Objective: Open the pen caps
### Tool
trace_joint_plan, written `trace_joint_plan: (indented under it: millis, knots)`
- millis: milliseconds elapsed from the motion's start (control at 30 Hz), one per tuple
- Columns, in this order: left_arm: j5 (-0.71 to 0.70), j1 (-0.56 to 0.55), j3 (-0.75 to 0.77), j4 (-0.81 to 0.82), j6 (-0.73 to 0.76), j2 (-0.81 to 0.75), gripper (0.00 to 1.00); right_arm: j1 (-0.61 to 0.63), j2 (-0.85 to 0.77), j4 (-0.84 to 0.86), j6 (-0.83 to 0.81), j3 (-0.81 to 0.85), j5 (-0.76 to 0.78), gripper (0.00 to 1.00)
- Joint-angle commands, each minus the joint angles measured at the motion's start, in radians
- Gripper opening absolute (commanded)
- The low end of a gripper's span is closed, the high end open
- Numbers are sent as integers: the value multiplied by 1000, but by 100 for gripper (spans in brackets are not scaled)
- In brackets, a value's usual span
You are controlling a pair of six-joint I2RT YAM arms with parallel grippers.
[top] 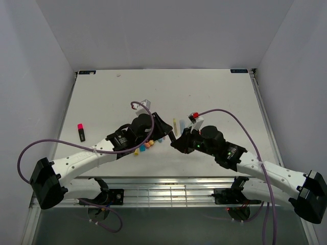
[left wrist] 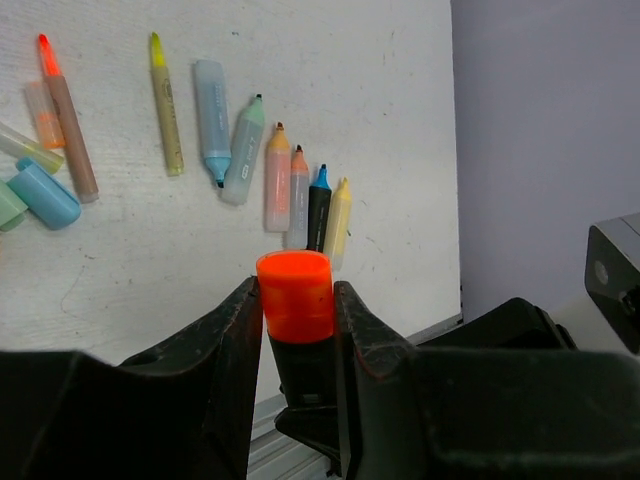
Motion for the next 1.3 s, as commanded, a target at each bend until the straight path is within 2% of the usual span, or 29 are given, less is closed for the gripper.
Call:
trace_joint_plan:
  millis: [0,133,433,567,667,833,900,1033,1100,1133,1267]
  knots:
    - [-89,143,48,-34,48,3,0,55,-34,-251,-36,-4,150,8]
    - [-90,226,100,-41,51,42,0,89,-20,-296,-42,-19,225,8]
    - [-134,292,111,-55,31,46,0,91,-31,-218,-26,-68,132,8]
    - [-167,309,69,-31,19,19,0,89,-33,-114,3,-103,-22,8]
    - [-185,338,51,-29,13,-4,0,89,-20,-83,24,-119,-57,8]
    - [-197,421,62,-61,37,-29,0,89,-36,-86,29,-143,-91,8]
    - [-161,474,66,-58,51,-38,0,89,-46,-89,35,-151,-89,8]
    - [-119,484,80,-46,121,-55,0,89,-100,-127,38,-146,-39,8]
    - [-84,484,94,-78,180,-40,0,89,-111,-186,55,-122,47,8]
    - [-72,484,94,-113,197,-38,0,88,-119,-215,58,-93,137,8]
    - [-10,484,-37,-147,235,-102,0,39,-97,-353,58,-10,262,8]
